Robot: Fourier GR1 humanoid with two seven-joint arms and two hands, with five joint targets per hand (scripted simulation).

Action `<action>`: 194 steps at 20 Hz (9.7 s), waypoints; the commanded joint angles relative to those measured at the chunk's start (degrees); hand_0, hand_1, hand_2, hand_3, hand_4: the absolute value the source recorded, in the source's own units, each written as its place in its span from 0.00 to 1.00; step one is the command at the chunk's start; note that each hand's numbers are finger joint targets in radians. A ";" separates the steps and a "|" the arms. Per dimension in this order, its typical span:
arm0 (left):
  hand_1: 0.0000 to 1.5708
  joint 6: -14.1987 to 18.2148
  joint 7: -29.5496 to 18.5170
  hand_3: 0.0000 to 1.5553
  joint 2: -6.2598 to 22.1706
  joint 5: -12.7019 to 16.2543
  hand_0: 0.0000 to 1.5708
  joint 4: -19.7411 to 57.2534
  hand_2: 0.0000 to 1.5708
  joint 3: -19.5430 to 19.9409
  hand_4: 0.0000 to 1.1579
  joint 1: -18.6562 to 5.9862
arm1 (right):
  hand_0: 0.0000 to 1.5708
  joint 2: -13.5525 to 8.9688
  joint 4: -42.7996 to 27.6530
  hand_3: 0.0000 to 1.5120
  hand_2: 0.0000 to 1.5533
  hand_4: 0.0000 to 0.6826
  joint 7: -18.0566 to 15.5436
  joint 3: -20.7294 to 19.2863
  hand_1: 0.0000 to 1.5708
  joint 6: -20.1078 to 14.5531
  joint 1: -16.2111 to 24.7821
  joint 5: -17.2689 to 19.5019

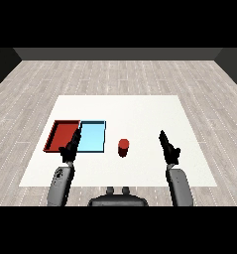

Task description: Pick the red can and put it in the red box

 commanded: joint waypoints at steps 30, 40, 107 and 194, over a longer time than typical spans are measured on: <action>0.00 -2.27 -22.36 0.00 -3.66 2.60 0.00 -1.99 0.00 2.69 0.00 -0.77 | 0.00 5.34 1.92 0.00 0.00 0.00 -17.94 0.38 0.00 3.77 0.29 -4.10; 0.00 -4.59 -22.00 0.00 -1.92 6.16 0.00 -0.72 0.00 5.72 0.00 -1.78 | 0.00 6.33 8.02 0.00 0.00 0.00 -14.83 3.95 0.00 -0.06 -5.23 -5.80; 0.00 -5.03 -24.89 0.00 -1.29 5.17 0.00 0.14 0.00 6.35 0.00 -0.98 | 0.95 6.61 54.97 0.94 0.94 0.90 -33.78 36.89 0.95 -27.44 -35.06 -43.98; 0.47 27.31 -19.18 0.45 -4.90 19.04 0.47 22.43 0.56 -26.39 0.71 -18.44 | 0.94 6.58 22.29 0.90 0.93 0.92 -22.51 39.68 0.94 -37.36 -32.23 -25.24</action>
